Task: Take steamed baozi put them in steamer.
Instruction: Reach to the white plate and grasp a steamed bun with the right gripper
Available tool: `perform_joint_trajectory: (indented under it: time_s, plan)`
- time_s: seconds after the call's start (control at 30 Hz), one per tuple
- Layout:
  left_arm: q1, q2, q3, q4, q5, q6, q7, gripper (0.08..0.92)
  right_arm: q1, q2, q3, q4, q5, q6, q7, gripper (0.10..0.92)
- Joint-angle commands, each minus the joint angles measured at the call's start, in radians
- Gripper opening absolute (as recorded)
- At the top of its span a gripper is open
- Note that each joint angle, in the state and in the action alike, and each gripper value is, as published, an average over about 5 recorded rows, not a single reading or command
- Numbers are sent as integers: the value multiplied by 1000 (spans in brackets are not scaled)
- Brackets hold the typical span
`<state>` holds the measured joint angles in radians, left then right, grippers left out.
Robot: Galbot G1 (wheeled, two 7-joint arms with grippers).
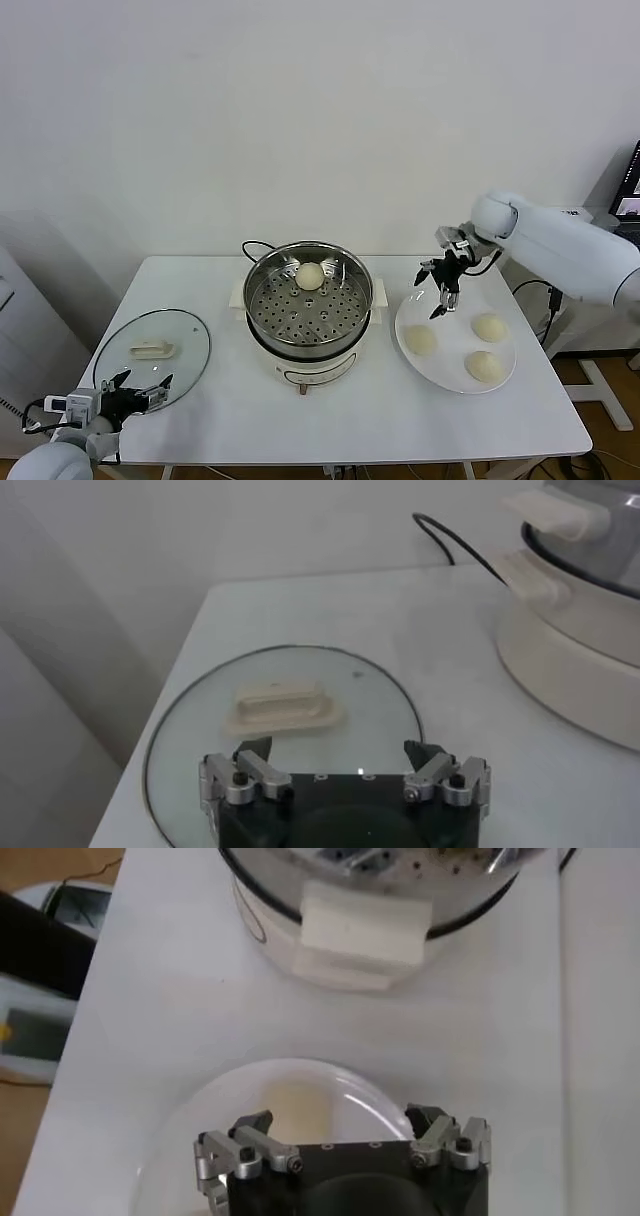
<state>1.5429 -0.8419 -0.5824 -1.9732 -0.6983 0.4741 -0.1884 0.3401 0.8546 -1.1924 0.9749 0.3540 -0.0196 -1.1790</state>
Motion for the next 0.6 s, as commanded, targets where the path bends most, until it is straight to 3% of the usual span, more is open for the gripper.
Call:
perform_joint_trajectory:
  time_s: [0.03, 0.6]
  plan:
    - [1, -1, 0, -2, 0, 0, 0, 823, -105, -21, 36, 5, -21, -60, 22, 823]
    - [8, -3, 0, -3, 1, -2, -1, 823, -217, 33, 155, -84, -163, -25, 46, 814]
